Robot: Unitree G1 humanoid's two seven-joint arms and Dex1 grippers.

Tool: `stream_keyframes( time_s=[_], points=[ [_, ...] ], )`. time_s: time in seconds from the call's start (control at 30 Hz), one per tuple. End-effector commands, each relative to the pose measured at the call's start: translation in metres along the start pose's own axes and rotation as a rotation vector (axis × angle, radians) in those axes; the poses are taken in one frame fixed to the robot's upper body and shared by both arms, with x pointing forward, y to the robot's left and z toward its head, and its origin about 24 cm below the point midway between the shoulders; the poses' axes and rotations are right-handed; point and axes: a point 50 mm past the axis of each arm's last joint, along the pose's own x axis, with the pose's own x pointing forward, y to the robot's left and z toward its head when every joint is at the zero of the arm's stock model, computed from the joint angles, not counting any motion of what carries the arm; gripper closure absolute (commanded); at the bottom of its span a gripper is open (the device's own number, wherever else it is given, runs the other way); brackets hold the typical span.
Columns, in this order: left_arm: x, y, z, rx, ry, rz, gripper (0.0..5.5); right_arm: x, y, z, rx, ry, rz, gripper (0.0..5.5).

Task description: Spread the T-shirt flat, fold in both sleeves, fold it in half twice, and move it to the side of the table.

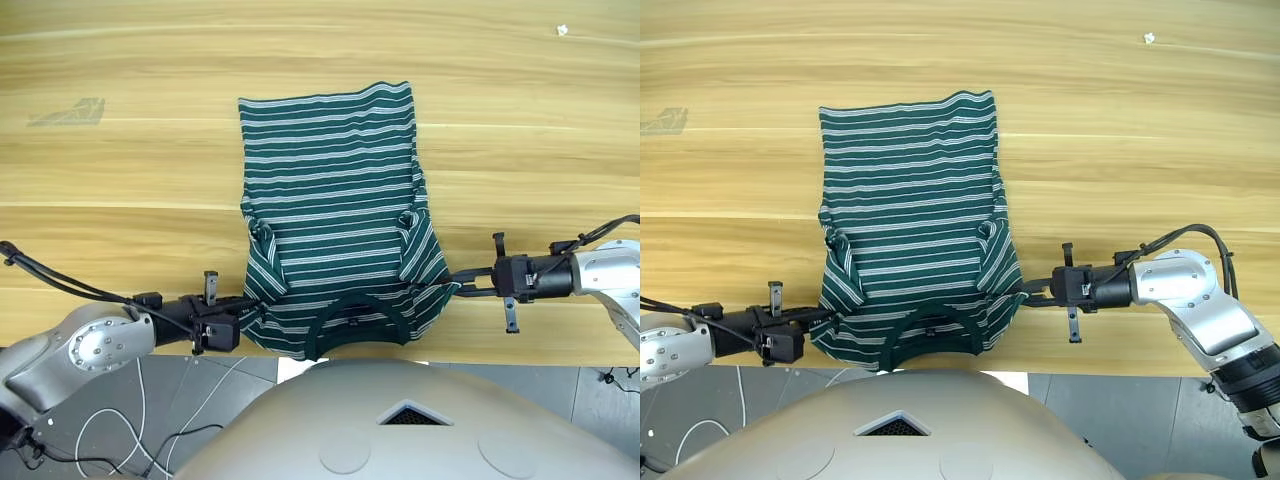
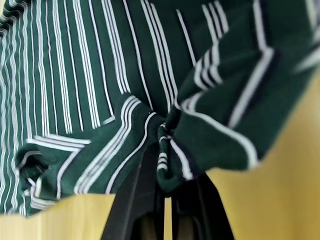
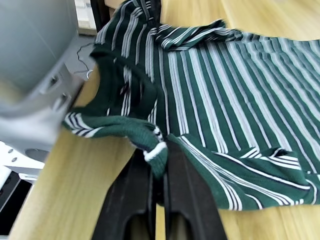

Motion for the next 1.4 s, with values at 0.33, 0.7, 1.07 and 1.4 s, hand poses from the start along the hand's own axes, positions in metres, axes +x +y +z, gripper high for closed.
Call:
stream_keyframes(
  time_s=[0.33,0.7,1.07,1.4],
  points=[
    [-0.035,0.053,0.006,-0.055,0.051,0.031,5.48,-0.024,-0.032,0.020,-0.055,0.030,-0.074,5.50],
    [-0.042,0.131,-0.015,-0.102,0.031,0.226,5.48,-0.004,-0.131,0.050,-0.211,0.017,-0.128,5.50],
    [0.003,0.183,-0.074,-0.293,0.039,0.522,5.48,0.025,-0.204,0.042,-0.122,-0.007,-0.364,5.50],
    [0.031,0.208,-0.087,-0.486,-0.056,0.711,4.83,0.036,-0.213,0.018,0.099,-0.046,-0.554,4.76]
  ],
)
